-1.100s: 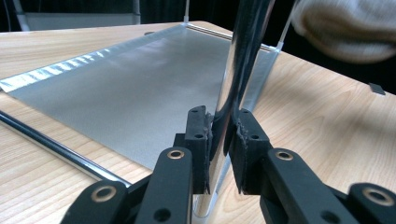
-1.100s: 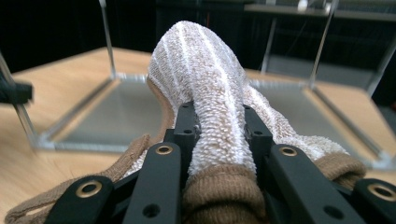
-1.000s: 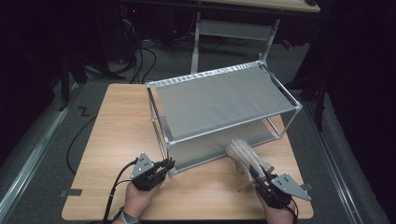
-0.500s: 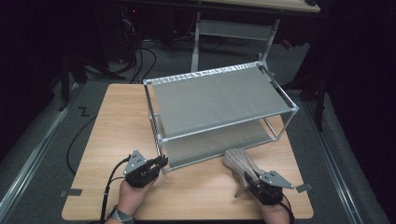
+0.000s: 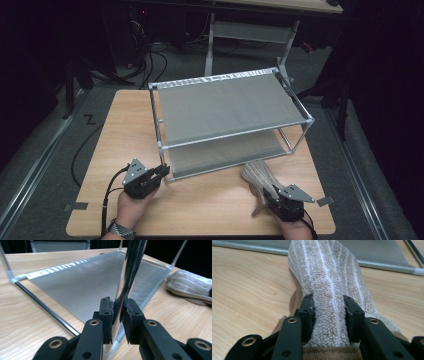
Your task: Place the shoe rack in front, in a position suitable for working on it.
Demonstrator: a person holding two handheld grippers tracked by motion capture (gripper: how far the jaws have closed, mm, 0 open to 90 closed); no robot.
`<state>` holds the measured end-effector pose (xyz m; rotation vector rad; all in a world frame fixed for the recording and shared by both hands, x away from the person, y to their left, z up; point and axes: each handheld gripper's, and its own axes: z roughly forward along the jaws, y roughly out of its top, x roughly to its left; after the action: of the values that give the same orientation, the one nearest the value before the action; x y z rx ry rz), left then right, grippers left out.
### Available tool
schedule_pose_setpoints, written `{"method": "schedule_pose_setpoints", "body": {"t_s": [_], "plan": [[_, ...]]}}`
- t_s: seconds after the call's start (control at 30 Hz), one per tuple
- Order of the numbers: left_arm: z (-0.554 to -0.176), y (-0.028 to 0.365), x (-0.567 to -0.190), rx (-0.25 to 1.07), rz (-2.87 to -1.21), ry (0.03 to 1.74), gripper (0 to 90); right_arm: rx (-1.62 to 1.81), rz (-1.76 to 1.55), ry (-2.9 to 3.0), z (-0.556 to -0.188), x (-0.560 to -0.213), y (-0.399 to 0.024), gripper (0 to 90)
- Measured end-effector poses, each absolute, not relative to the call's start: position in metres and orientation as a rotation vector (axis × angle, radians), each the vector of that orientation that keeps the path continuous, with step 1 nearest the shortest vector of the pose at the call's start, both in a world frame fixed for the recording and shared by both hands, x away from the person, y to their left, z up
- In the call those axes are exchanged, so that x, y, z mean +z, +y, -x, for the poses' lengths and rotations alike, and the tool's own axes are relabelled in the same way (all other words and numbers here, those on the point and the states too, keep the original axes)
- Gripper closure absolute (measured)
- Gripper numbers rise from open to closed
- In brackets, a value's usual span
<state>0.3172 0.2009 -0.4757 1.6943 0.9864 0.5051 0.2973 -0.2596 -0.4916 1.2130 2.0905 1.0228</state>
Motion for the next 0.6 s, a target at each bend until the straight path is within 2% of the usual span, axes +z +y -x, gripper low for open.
{"method": "schedule_pose_setpoints", "body": {"t_s": [0.3, 0.43, 0.6], "plan": [[-0.313, 0.244, -0.479, 0.600, -1.637, 1.057, 78.4, 1.087, -1.216, 2.057, -0.290, -0.481, -0.255, 52.7], [-0.313, 0.255, -0.479, 0.658, -1.618, 1.102, 78.5, 1.113, -1.199, 2.036, -0.289, -0.476, -0.251, 46.9], [-0.315, 0.265, -0.481, 0.668, -1.576, 1.145, 78.2, 1.095, -1.201, 2.040, -0.297, -0.479, -0.251, 42.4]]}}
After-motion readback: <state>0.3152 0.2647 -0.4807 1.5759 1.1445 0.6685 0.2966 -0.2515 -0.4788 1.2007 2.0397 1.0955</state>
